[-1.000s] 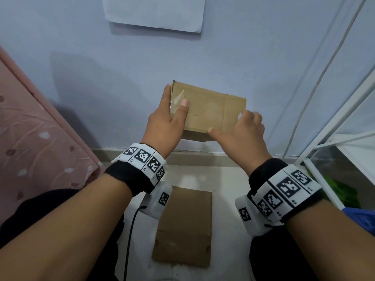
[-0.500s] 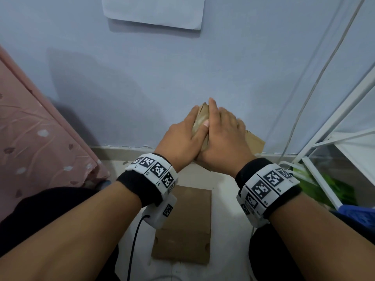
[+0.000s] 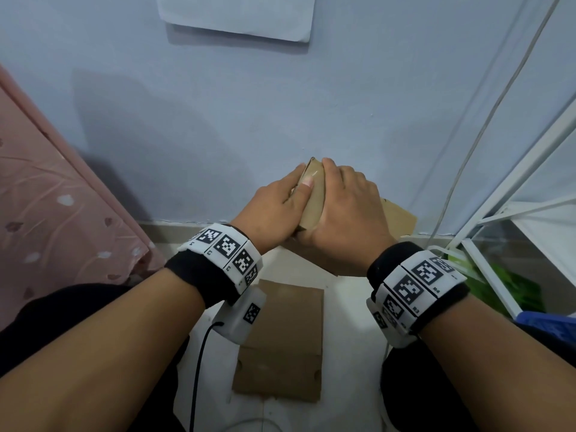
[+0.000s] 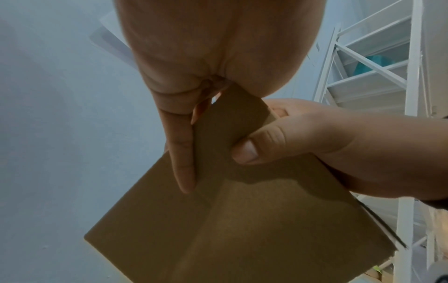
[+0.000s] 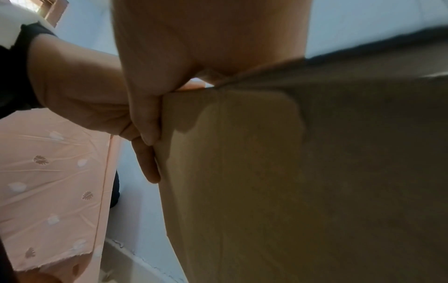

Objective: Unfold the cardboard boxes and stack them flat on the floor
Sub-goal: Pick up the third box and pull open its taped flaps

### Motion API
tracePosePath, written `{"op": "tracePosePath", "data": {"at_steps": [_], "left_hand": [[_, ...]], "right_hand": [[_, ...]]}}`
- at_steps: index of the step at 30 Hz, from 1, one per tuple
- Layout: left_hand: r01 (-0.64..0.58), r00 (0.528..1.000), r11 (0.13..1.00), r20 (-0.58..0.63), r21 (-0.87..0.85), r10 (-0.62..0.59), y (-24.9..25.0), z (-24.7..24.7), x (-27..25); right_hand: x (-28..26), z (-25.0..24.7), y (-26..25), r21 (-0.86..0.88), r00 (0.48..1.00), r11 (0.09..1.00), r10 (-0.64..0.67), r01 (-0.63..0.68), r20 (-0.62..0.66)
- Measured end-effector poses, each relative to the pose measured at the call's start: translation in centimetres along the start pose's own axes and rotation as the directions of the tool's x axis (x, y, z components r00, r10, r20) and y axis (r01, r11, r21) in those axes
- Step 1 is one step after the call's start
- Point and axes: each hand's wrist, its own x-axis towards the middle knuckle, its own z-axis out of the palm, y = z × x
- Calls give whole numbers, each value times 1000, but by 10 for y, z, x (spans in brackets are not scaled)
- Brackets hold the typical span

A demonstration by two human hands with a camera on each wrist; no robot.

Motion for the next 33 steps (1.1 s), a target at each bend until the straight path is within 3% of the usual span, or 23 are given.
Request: {"op": "tracePosePath", "data": {"at_steps": [8,13,33], "left_hand": [[27,1000,998,-13,-57,-28,10,-2,-7],[53,996,995,72,-81,-47,3,-7,-7],[33,999,999,26,-33,-32,14,-14,-15]], "right_hand": [[-3,-4,2,-18,999,1000,7,-7,42],[-5,-8,4,1,999,1000,1,-1,50],[-4,-3,4,14,999,1000,-17,16,45]]}}
